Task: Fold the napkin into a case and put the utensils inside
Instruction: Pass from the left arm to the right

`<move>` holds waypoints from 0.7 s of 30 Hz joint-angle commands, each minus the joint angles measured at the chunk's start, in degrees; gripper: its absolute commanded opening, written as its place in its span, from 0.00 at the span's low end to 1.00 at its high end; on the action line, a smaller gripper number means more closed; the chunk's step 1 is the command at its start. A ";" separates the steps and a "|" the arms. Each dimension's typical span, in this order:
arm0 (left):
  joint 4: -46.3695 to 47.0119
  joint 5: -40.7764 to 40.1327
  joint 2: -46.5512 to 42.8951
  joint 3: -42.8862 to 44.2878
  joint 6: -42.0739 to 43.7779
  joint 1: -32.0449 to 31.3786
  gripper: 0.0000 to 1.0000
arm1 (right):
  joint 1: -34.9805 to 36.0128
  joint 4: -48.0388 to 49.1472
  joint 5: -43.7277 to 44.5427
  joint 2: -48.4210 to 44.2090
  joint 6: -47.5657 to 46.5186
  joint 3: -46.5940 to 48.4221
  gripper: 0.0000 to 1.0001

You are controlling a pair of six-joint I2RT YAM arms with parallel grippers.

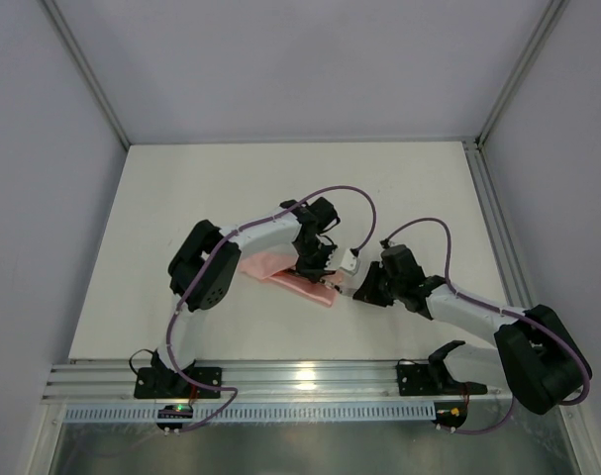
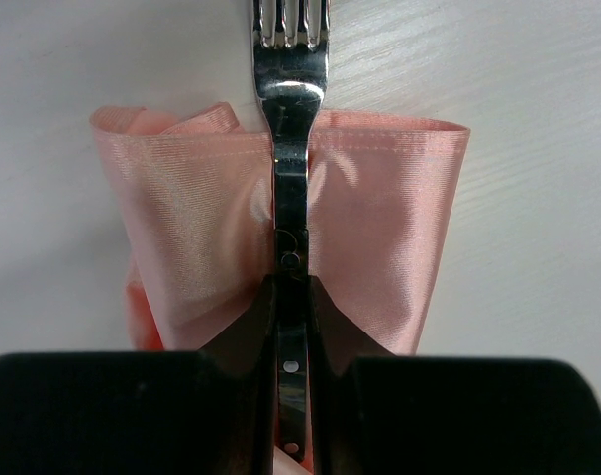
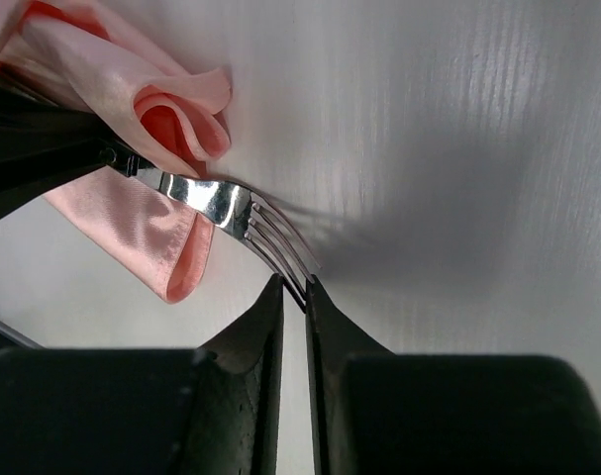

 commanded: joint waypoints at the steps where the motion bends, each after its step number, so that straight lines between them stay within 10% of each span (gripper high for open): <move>1: 0.86 0.88 -2.25 -0.23 -0.58 -0.25 0.09 | -0.34 3.57 0.56 0.40 0.42 -0.13 0.11; 21: -4.24 7.82 -9.71 2.16 -6.20 -0.25 0.57 | -0.26 0.05 3.45 -1.63 1.48 2.86 0.04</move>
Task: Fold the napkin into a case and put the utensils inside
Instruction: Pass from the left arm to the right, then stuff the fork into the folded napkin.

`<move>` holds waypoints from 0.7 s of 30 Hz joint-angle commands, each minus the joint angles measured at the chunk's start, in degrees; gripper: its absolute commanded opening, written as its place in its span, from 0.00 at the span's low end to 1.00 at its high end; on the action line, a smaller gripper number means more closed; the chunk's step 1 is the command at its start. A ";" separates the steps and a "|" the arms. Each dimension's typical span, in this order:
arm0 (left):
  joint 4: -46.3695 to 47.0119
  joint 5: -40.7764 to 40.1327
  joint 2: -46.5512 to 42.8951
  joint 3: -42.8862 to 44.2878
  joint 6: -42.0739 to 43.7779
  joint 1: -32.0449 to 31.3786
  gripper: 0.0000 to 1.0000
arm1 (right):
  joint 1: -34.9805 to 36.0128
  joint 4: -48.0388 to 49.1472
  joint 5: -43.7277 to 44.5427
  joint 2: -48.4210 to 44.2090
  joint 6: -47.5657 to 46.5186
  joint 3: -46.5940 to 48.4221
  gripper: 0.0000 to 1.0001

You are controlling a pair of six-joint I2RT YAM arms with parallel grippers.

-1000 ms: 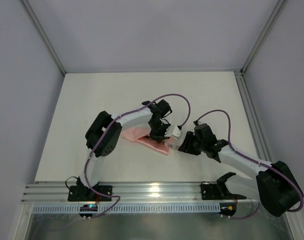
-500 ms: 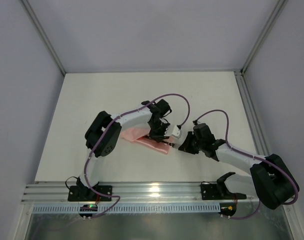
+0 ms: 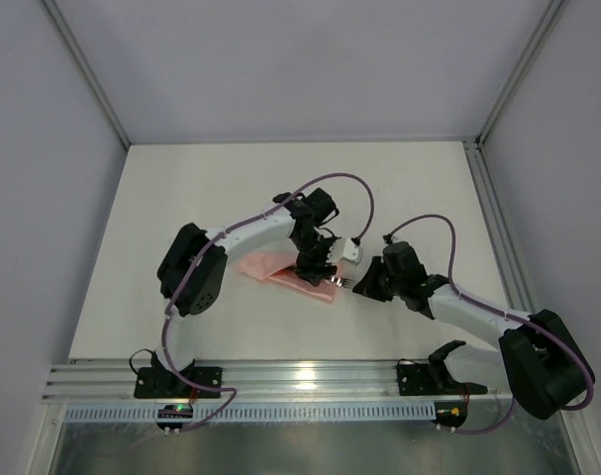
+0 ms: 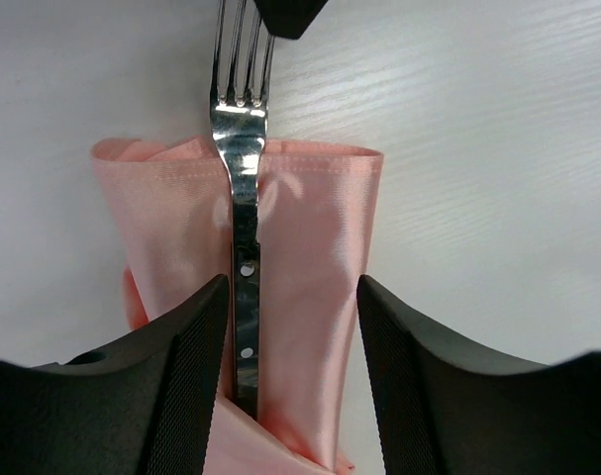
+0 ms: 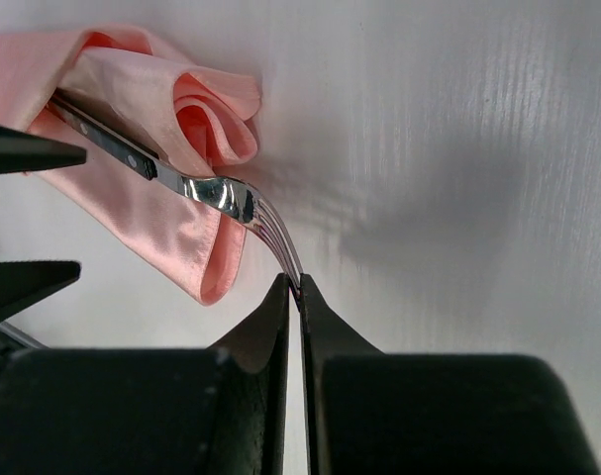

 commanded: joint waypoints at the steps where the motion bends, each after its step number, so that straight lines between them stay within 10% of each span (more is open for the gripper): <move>1: -0.97 5.92 -8.03 -0.02 -1.11 -0.30 0.57 | -0.08 -1.59 2.73 0.71 -0.53 2.55 0.04; 8: 0.71 0.25 -14.98 -3.01 -15.94 3.73 0.55 | -0.08 -3.34 3.26 1.69 -2.99 4.84 0.04; 15: 3.78 -2.77 -16.75 -11.61 -31.43 27.78 0.50 | -0.08 -4.67 2.30 2.47 -5.28 6.59 0.04; 21: 7.83 -3.83 -13.77 -18.65 -33.28 30.99 0.49 | 0.44 -5.63 1.94 4.93 -6.51 8.79 0.04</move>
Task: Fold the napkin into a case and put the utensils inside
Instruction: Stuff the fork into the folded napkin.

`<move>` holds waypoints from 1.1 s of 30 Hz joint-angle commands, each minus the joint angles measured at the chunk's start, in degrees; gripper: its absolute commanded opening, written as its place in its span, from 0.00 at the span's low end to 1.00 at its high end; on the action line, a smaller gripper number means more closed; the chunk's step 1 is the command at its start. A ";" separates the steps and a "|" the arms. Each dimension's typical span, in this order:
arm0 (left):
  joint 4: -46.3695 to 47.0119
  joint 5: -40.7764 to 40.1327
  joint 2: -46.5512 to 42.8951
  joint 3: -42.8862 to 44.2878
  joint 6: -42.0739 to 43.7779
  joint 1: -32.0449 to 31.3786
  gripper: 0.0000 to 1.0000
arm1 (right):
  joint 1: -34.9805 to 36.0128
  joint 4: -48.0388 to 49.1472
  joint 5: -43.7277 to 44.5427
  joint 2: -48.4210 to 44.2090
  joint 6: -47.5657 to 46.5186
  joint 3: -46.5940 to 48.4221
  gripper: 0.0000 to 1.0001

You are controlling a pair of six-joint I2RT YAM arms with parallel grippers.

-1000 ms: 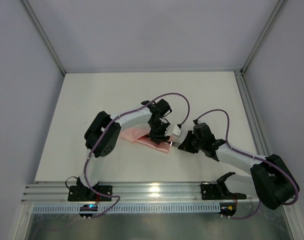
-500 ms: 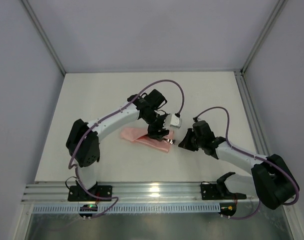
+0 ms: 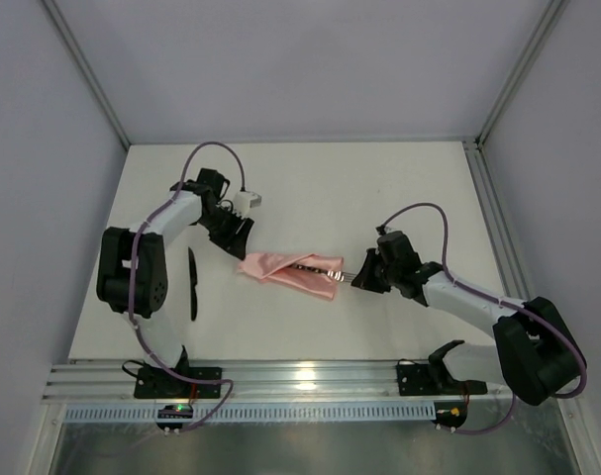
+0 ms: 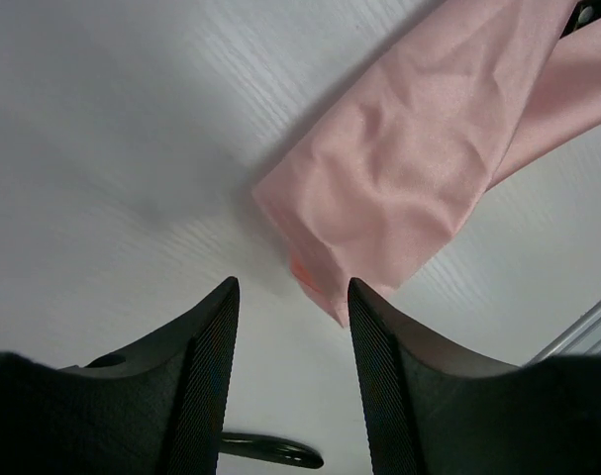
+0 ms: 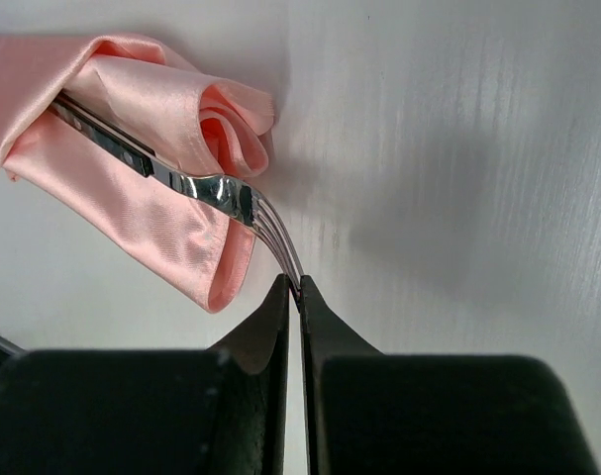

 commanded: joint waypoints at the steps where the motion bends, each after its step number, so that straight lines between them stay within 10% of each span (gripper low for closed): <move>1: 2.52 0.66 0.99 -1.87 -3.62 -2.93 0.50 | 0.60 -1.54 1.22 1.42 -2.51 3.11 0.04; 7: 2.70 0.74 3.45 -2.93 -2.65 -2.93 0.46 | 2.09 -2.42 1.48 3.70 -3.12 5.74 0.04; 14: 4.36 1.17 4.34 -5.12 0.15 -2.93 0.11 | 4.20 -6.11 1.75 6.77 -6.81 11.01 0.04; 33: 11.40 -5.85 0.12 -11.36 4.73 -3.19 0.07 | 8.33 -12.09 3.32 23.21 -13.49 28.16 0.04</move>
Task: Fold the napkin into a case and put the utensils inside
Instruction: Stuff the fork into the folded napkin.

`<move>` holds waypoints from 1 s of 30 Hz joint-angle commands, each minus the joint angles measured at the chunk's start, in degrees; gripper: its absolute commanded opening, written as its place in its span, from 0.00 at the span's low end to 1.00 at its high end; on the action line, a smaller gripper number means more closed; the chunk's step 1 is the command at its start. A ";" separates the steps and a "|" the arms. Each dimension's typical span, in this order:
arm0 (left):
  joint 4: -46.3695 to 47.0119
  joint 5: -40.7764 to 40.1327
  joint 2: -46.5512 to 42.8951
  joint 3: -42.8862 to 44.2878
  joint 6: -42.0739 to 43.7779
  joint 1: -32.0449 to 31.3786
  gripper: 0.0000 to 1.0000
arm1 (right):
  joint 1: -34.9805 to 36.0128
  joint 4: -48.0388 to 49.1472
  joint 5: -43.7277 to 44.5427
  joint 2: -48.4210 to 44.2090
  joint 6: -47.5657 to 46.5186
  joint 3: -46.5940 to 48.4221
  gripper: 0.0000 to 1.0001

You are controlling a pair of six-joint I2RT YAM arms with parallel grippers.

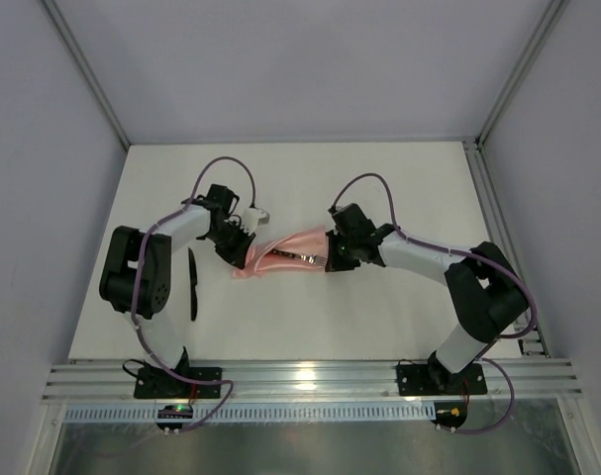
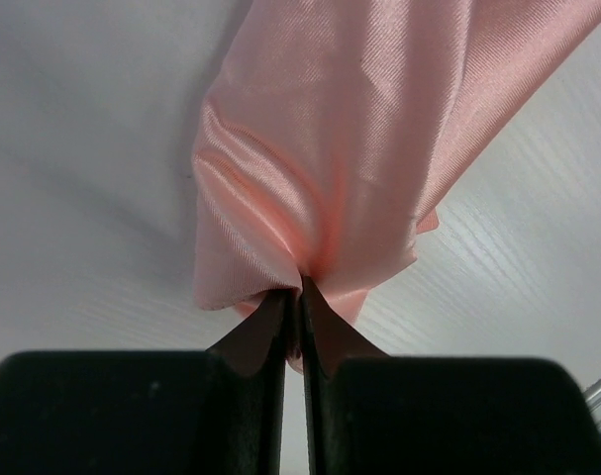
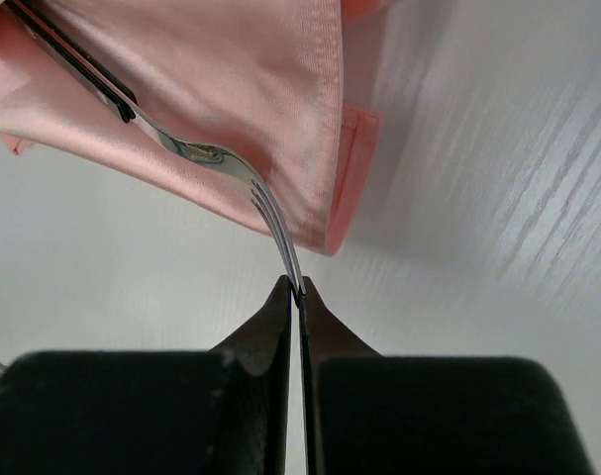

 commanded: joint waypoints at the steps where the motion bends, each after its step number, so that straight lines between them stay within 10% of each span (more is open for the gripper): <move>1: 2.98 -3.47 -1.48 -1.51 2.28 -0.11 0.08 | 0.64 -3.41 3.09 0.29 -3.79 4.05 0.04; 8: 3.51 -4.79 -3.24 -1.86 2.98 -0.11 0.12 | 0.64 -13.77 10.04 -0.33 -11.78 9.06 0.04; 11: 2.81 -4.87 -3.50 -1.60 3.33 -0.11 0.39 | 0.47 -15.72 9.52 1.86 -15.39 12.66 0.04; 16: 1.93 -5.93 -6.40 -0.72 2.81 0.24 0.52 | -0.32 -18.71 4.71 5.29 -19.26 16.97 0.04; 30: 2.28 -4.52 -4.21 4.91 -3.16 4.89 0.52 | -1.29 -21.88 0.28 9.95 -21.90 22.07 0.04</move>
